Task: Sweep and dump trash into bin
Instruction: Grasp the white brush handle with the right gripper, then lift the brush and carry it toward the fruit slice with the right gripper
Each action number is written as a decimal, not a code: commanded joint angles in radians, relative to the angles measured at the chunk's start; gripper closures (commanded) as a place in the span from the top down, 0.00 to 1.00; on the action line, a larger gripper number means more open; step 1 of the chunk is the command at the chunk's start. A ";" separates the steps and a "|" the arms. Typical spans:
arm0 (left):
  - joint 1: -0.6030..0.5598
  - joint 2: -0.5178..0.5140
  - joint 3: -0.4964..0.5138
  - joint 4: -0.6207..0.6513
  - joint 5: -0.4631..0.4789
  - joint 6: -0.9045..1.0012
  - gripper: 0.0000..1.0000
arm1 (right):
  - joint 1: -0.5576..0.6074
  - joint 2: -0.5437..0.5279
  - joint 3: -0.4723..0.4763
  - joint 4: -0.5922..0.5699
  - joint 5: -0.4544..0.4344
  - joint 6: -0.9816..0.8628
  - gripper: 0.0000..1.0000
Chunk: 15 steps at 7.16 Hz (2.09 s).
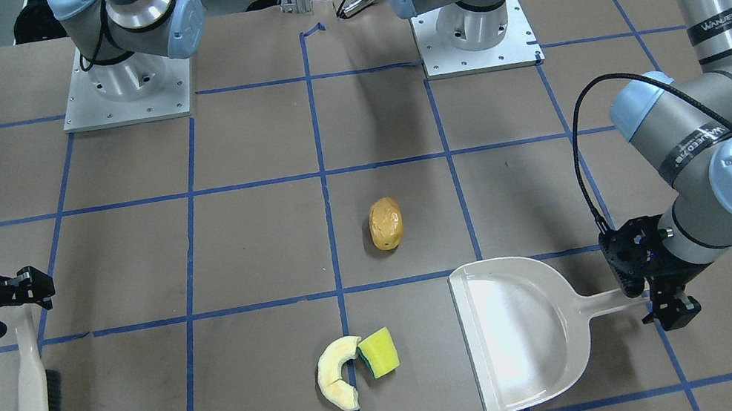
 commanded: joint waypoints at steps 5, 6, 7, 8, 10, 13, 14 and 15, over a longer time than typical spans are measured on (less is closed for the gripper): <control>0.013 0.008 -0.013 0.064 -0.021 0.063 0.00 | 0.000 0.003 -0.001 0.009 -0.002 0.002 0.00; 0.013 0.019 -0.019 0.068 -0.020 0.059 0.00 | 0.000 0.003 -0.001 0.029 -0.001 0.000 0.00; 0.008 0.022 -0.024 0.086 -0.011 0.066 0.00 | 0.000 0.001 -0.006 0.030 -0.001 0.005 0.00; 0.005 0.025 -0.026 0.092 -0.011 0.063 0.00 | 0.001 -0.014 -0.014 0.039 -0.001 0.027 0.00; -0.005 0.027 -0.038 0.097 -0.006 0.054 0.00 | 0.035 -0.033 -0.079 0.177 0.016 0.164 0.00; -0.019 0.025 -0.067 0.155 0.023 0.045 0.00 | 0.258 -0.034 -0.106 0.210 0.093 0.465 0.00; -0.021 0.027 -0.068 0.155 0.029 0.045 0.00 | 0.331 -0.024 -0.107 0.208 0.097 0.560 0.00; -0.021 0.025 -0.068 0.155 0.040 0.045 0.00 | 0.394 -0.017 -0.112 0.205 0.098 0.642 0.00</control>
